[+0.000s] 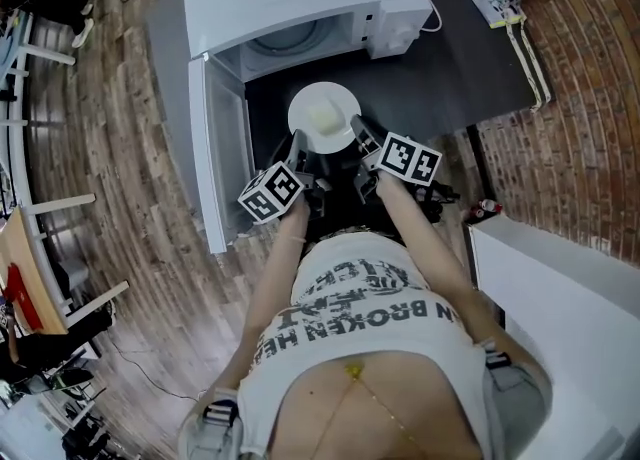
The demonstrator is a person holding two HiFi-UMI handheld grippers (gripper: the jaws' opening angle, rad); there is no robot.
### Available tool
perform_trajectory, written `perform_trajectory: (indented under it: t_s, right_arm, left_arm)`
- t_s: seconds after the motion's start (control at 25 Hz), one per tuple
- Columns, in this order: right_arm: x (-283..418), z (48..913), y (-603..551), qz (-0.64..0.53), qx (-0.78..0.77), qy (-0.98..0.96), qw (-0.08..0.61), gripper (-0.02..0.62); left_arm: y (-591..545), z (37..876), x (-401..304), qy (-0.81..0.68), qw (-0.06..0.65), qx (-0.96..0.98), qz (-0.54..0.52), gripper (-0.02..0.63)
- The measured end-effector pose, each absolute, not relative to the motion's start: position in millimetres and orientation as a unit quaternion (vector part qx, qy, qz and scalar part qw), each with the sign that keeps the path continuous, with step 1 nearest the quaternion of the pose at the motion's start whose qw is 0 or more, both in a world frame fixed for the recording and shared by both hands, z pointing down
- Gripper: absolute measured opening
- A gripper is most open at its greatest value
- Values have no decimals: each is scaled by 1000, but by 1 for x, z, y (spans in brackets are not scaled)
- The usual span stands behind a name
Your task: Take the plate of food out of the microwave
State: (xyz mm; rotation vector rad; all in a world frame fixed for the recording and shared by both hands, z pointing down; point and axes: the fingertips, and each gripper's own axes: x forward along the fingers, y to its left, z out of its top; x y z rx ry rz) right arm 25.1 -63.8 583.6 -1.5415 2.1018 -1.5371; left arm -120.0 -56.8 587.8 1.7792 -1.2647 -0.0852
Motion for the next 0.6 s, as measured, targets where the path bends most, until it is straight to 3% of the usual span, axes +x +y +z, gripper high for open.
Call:
perform_trajectory:
  t_s: [0.6]
  right_arm:
    - [43,572,-63,-515,-476,712,39,40]
  left_arm:
    - [-44,575,-102,-545,454,703,-54,60]
